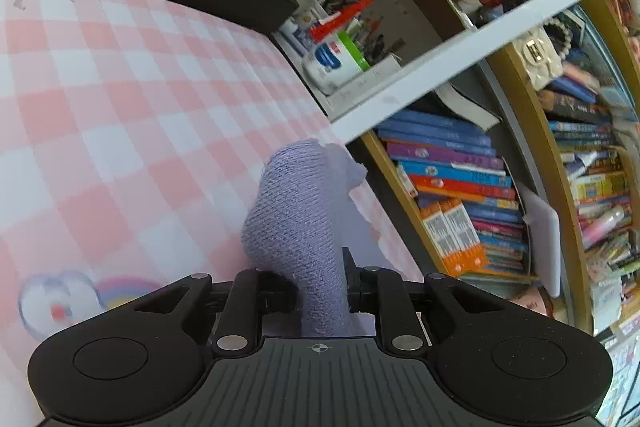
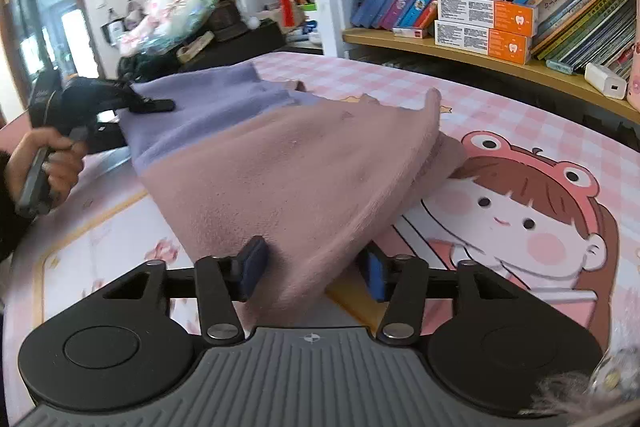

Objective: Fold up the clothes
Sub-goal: 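Hold the lavender end closed in the left tool above the strip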

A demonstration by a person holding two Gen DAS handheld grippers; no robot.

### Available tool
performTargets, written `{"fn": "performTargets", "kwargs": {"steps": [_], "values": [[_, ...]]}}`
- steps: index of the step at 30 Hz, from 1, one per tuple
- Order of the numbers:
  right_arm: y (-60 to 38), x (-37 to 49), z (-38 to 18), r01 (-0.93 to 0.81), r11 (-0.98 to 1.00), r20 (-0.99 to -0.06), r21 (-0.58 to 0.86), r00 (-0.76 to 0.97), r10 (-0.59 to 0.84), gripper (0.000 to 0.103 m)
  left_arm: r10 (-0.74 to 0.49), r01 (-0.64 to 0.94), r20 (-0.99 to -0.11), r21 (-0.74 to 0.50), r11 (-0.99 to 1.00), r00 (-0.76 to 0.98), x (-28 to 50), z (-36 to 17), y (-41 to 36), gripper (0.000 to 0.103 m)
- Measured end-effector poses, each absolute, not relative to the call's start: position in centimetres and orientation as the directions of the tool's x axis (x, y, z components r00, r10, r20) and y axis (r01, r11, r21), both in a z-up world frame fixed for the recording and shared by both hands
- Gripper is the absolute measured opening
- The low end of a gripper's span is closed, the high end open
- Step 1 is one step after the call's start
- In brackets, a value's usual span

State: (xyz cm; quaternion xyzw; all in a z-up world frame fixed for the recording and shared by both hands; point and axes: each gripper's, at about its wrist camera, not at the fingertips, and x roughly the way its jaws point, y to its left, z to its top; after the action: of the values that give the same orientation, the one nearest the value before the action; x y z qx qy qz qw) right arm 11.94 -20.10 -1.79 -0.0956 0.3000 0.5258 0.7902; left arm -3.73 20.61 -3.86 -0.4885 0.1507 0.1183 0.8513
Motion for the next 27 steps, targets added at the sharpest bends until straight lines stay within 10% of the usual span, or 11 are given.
{"fn": "performTargets", "kwargs": {"steps": [27], "values": [[-18.0, 9.9, -1.5, -0.906, 0.421, -0.557, -0.049, 0.374, 0.741, 0.058, 0.106, -0.353, -0.350, -0.780, 0.518, 0.931, -2.0, -4.4, 24.6, 0.018]]}}
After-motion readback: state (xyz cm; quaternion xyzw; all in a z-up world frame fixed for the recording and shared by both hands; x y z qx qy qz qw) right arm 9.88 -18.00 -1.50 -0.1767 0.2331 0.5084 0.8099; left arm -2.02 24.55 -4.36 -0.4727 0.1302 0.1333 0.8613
